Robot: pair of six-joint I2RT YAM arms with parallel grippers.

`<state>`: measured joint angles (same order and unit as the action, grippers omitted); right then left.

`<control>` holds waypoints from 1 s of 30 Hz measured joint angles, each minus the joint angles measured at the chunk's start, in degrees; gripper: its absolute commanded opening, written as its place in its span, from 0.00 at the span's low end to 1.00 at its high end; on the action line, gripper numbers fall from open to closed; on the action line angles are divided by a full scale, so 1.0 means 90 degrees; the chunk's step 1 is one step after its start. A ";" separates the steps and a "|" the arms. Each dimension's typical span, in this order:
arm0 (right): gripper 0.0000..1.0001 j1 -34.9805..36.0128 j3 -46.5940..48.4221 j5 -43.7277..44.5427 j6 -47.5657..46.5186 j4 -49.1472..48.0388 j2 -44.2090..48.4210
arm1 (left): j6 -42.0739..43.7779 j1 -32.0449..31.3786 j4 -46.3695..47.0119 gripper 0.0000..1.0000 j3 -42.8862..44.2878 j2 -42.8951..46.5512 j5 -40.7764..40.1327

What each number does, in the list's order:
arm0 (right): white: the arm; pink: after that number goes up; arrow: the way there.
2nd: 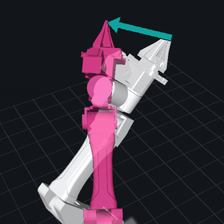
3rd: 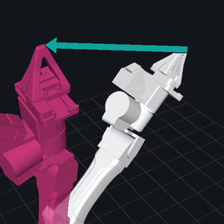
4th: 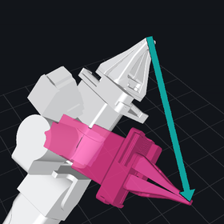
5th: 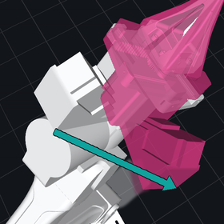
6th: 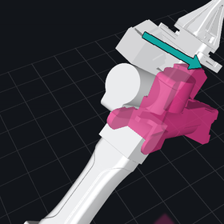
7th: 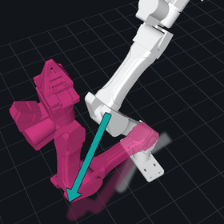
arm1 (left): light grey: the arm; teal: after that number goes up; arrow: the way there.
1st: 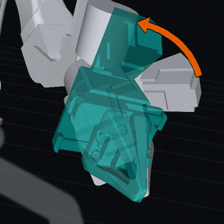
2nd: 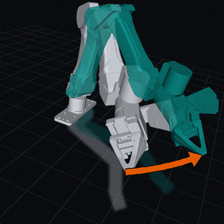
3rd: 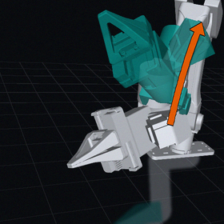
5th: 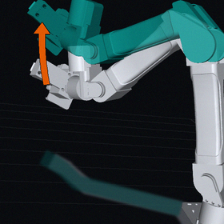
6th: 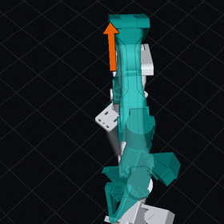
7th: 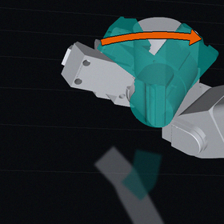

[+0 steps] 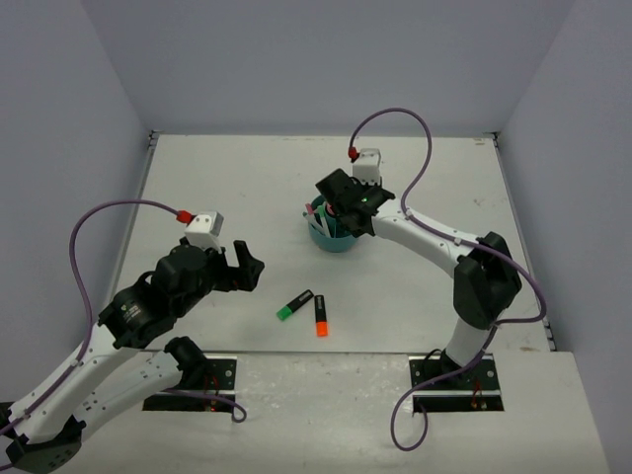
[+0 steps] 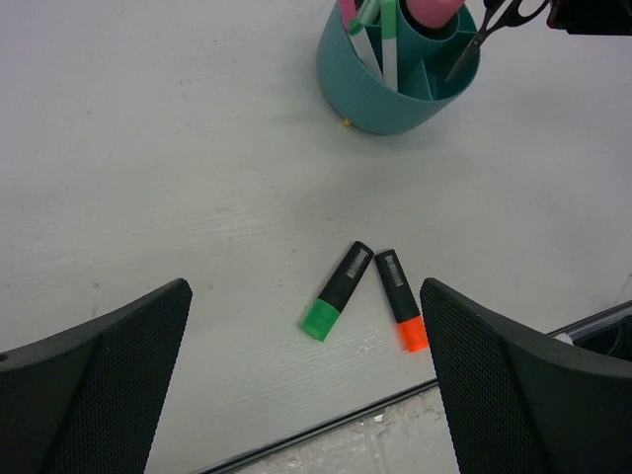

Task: Sort the stationery into containers
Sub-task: Place the scissors in the storage box, then pick up the pen from the center of the board.

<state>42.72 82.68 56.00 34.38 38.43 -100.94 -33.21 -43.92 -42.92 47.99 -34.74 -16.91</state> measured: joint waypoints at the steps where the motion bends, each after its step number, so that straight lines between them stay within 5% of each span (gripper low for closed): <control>1: 0.00 0.0002 0.0002 -0.0020 -0.0001 -0.0020 -0.0035 | 0.0002 0.0000 0.0002 1.00 0.0000 0.0000 0.0006; 7: 0.11 0.0026 0.0002 -0.0199 0.0044 -0.0078 -0.0102 | 0.0005 0.0002 0.0002 1.00 0.0000 0.0000 0.0024; 8: 0.19 0.0039 0.0002 -0.0214 0.0057 -0.0092 -0.0102 | 0.0005 0.0002 0.0001 1.00 0.0000 0.0000 0.0025; 10: 0.51 0.0071 0.0000 -0.0273 0.0089 -0.0119 -0.0102 | 0.0005 0.0002 0.0001 1.00 0.0000 0.0000 0.0027; 24: 0.55 0.0226 -0.0091 -0.0478 0.0333 -0.0022 -0.0001 | 0.0007 0.0030 0.0002 1.00 0.0000 -0.0003 0.0031; 30: 0.58 0.1103 -0.0358 -0.0484 0.0478 0.0224 0.0916 | 0.0007 0.0164 0.0002 1.00 0.0000 -0.0032 0.0030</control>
<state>52.65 79.46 51.64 38.68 40.45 -92.70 -33.15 -42.44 -42.89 47.99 -35.03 -16.64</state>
